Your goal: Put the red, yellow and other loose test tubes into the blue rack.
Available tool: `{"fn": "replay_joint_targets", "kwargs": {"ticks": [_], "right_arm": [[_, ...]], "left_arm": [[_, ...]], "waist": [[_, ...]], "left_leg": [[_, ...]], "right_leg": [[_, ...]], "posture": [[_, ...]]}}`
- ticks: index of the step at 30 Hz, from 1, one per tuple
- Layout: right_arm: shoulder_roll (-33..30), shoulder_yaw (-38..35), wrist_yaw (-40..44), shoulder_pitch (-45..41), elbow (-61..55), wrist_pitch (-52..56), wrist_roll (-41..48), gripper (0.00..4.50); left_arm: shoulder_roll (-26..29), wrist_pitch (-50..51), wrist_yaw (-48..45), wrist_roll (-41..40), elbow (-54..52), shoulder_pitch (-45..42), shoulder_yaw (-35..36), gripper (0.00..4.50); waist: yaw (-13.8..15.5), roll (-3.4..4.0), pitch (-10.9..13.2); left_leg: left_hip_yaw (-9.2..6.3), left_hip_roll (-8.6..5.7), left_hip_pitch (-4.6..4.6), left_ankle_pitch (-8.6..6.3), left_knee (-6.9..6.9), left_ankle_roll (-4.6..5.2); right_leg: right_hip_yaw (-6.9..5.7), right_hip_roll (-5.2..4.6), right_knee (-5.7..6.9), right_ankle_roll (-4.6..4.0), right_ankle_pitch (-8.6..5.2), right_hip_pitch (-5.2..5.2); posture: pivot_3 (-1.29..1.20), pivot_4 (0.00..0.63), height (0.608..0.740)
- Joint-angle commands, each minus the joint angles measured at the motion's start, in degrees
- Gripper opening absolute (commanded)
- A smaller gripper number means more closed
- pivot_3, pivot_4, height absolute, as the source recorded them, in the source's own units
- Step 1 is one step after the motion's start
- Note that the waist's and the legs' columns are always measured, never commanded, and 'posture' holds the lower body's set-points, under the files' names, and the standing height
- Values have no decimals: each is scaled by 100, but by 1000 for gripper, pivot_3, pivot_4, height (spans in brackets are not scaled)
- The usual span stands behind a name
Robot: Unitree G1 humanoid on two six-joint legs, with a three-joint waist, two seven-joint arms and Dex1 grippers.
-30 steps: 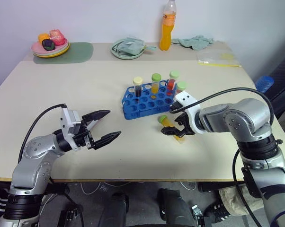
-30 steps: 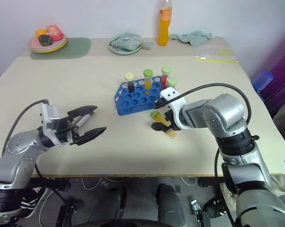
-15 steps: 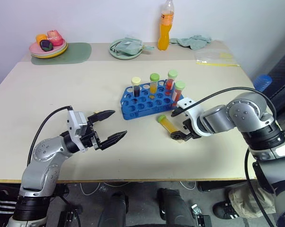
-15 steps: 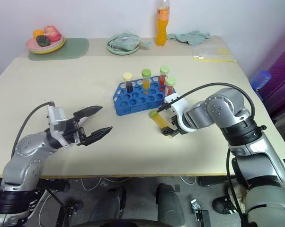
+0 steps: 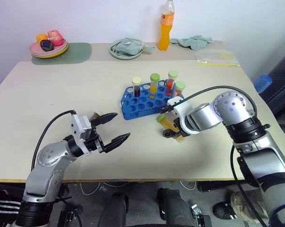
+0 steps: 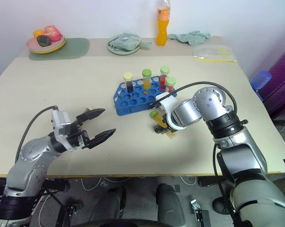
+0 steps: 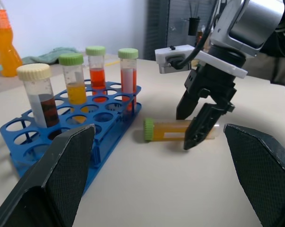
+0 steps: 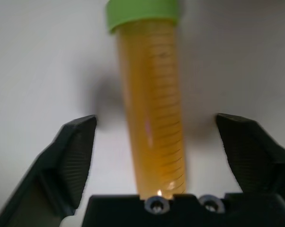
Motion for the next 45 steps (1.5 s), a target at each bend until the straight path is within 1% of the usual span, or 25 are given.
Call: {"fn": "replay_joint_targets", "kwargs": {"ticks": [1, 3, 4, 5, 7, 8, 9, 11, 13, 14, 16, 17, 18, 20, 22, 24, 26, 27, 32, 35, 37, 41, 45], "right_arm": [[135, -199, -106, 23, -9, 33, -23, 2597], [200, -240, -119, 2, 10, 33, -41, 1611], [222, -259, -123, -17, 22, 33, -38, 961], [203, -225, -54, -60, -16, 33, 22, 788], [4, 37, 489, -180, -287, 33, 347, 788], [-72, 31, 743, -153, -541, 33, 333, 788], [-88, -68, 1007, -90, -830, 33, 161, 788], [-309, -151, 1871, 118, -1539, -207, -274, 788], [-644, -80, 2926, 381, -2186, -977, -927, 788], [-980, -20, 3794, 661, -2628, -1607, -1348, 788], [-1050, -369, 4921, 1280, -3085, -2927, -1948, 788], [-1086, -443, 5434, 1474, -3117, -3363, -2170, 788], [-981, -563, 5761, 1649, -3062, -3780, -2359, 788], [-646, -595, 5814, 1876, -2879, -4626, -3081, 788], [-90, -728, 5805, 2035, -2583, -5562, -3676, 788], [543, -852, 5494, 2202, -2248, -6272, -4214, 788], [1007, -793, 5216, 2305, -1818, -7172, -5047, 788], [1200, -781, 5112, 2329, -1631, -7488, -5364, 788], [2247, -895, 4564, 2233, -583, -8681, -6301, 788], [2597, -952, 4397, 2225, -11, -9258, -6766, 788], [2695, -995, 4410, 2209, 303, -9592, -6974, 788], [2838, -1178, 4411, 2148, 866, -9948, -7143, 788], [2892, -1296, 4489, 2100, 1184, -10193, -7271, 788]], "left_arm": [[28, -132, 39, 17, -248, 47, 85, 4500], [36, -128, 52, 11, -255, 48, 94, 4500], [45, -127, 52, 7, -256, 51, 102, 4500], [53, -126, 48, -2, -251, 49, 116, 4500], [82, -118, 39, -8, -242, 53, 136, 4500], [95, -118, 32, -18, -240, 66, 155, 4500], [104, -118, 25, -30, -240, 78, 171, 4500], [131, -120, 11, -47, -247, 103, 196, 4500], [157, -103, 4, -73, -242, 101, 225, 4500], [177, -88, -5, -92, -229, 79, 247, 4500], [218, -60, -21, -122, -206, 35, 287, 4500], [238, -57, -33, -133, -184, 14, 316, 4500], [252, -56, -48, -137, -165, -2, 335, 4500], [267, -61, -58, -164, -140, -33, 391, 4500], [278, -76, -71, -178, -136, -49, 429, 4500], [307, -55, -73, -191, -96, -75, 456, 4500], [348, 31, -70, -265, -115, -143, 470, 4500], [368, 73, -74, -330, -130, -174, 498, 4500], [520, 104, -274, -338, 78, -316, 507, 4500], [570, 152, -356, -344, 195, -456, 504, 4500], [596, 192, -393, -358, 244, -537, 509, 4500], [661, 244, -476, -377, 272, -594, 541, 4500], [730, 297, -524, -395, 267, -595, 586, 4500]], "waist": [[-4, 0, 0], [-10, 1, 0], [-13, 1, 0], [-14, 1, 0], [-13, 1, 1], [-10, 3, 2], [-12, 4, 3], [-13, 6, 4], [17, 5, 3], [39, 5, 3], [57, -5, -1], [42, -5, -1], [26, -2, 0], [-20, -3, 0], [-60, -4, -1], [-80, -4, -1], [-92, -4, -1], [-95, -3, 0], [-112, -3, 0], [-123, -2, 0], [-118, -2, 1], [-130, -1, 1], [-134, -1, 1]], "left_leg": [[1, 0, 0, 0, -1, 0], [0, 0, 0, 0, -4, 1], [0, 0, 0, -1, -6, 1], [0, 1, 0, -1, -7, 2], [0, 1, 0, -1, -6, 2], [0, 1, -1, -1, -6, 2], [0, 1, -1, -1, -7, 2], [0, 1, -5, -2, -9, 4], [-2, 1, -6, -4, -10, 6], [-1, 1, -10, -4, -9, 6], [-4, -1, -23, -5, -2, 6], [-3, -1, -25, -5, -1, 5], [0, -1, -27, -5, 0, 5], [5, 0, -20, -5, -2, 5], [5, 4, -10, -5, -7, 5], [4, 6, -7, -5, -9, 5], [3, 6, -7, -5, -12, 5], [4, 5, -8, -4, -12, 4], [4, 4, -6, -4, -12, 4], [4, 4, -4, -4, -13, 4], [3, 4, -4, -3, -13, 4], [4, 4, -3, -3, -13, 3], [3, 4, 0, -3, -15, 4]], "right_leg": [[0, 0, -1, 0, 0, 0], [0, 0, -1, 0, 0, -2], [0, 1, -1, 0, 0, -3], [0, 2, -1, 0, 0, -3], [0, 2, -1, 0, 0, -3], [0, 2, -1, 0, 0, -3], [0, 2, -2, 0, -1, -4], [0, 2, -3, 1, -1, -10], [-1, 2, -5, 7, -6, -11], [-2, 1, -9, 20, -14, -10], [-6, -2, -17, 26, -17, -14], [-7, -2, -20, 27, -16, -13], [-6, -3, -22, 29, -16, -15], [-5, -2, -18, 29, -14, -15], [-4, 0, -9, 26, -13, -15], [-5, 4, -7, 25, -13, -16], [-4, 4, -7, 18, -9, -15], [-3, 3, -7, 3, 1, -16], [-1, 4, -3, 2, 2, -16], [0, 4, -1, 1, 2, -15], [0, 4, 0, 1, 2, -15], [1, 4, 0, 1, 2, -15], [2, 4, 4, 0, 2, -15]], "posture": [[0, 150, 740], [0, 150, 740], [0, 150, 740], [0, 150, 740], [0, 150, 740], [0, 150, 740], [0, 150, 740], [0, 150, 740], [0, 150, 740], [0, 150, 740], [0, 150, 740], [0, 150, 740], [0, 150, 740], [0, 150, 740], [0, 150, 740], [0, 150, 740], [0, 150, 740], [0, 150, 740], [0, 150, 740], [0, 150, 740], [0, 150, 740], [0, 150, 740], [0, 150, 740]]}}
